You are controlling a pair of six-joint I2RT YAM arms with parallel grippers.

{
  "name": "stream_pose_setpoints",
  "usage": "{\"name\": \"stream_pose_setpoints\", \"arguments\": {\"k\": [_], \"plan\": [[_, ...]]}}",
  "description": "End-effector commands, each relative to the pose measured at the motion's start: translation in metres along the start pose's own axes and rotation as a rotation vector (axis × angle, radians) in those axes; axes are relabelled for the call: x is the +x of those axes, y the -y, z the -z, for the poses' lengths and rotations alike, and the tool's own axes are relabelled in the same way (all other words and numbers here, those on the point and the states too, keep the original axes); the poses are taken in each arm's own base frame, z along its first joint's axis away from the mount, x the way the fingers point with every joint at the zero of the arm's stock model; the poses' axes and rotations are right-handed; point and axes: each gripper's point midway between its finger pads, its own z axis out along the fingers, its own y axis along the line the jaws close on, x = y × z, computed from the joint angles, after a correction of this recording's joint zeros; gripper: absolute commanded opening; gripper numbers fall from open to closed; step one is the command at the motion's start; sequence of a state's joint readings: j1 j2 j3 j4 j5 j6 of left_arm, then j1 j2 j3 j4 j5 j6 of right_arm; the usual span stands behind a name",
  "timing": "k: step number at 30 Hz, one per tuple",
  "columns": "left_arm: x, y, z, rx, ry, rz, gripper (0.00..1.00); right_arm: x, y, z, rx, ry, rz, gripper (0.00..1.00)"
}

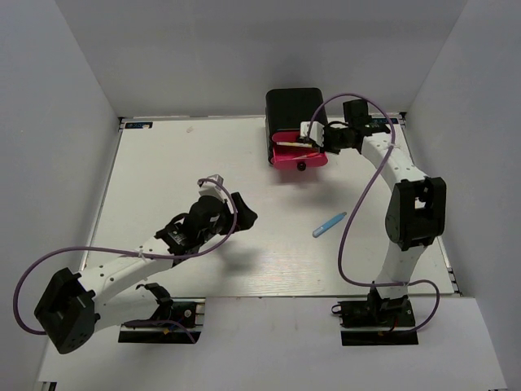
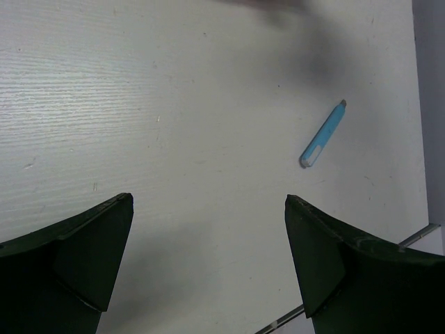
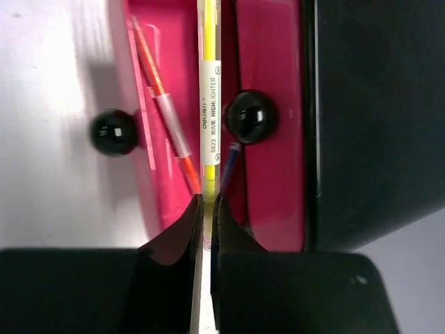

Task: Sort the stationery into containers
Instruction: Place the pen in the drawer.

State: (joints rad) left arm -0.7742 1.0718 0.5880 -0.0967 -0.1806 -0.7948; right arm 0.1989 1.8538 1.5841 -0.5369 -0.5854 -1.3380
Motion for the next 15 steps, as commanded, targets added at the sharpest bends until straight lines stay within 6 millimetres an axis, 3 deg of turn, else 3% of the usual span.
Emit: {"name": "stream_pose_setpoints", "arguments": {"k": [1,5,15], "plan": [[-0.009,0.004,0.007,0.019,0.035,0.023,1.0,-0.006,0.032,0.0,0.08,-0.027,0.056,0.0],[-0.011,0.003,0.009,0.014,0.042,0.023,1.0,0.001,0.028,-0.008,0.052,-0.048,0.058,0.06],[-0.011,0.003,0.007,0.014,0.042,0.023,1.0,0.007,0.018,-0.015,0.022,-0.058,0.042,0.37]]}}
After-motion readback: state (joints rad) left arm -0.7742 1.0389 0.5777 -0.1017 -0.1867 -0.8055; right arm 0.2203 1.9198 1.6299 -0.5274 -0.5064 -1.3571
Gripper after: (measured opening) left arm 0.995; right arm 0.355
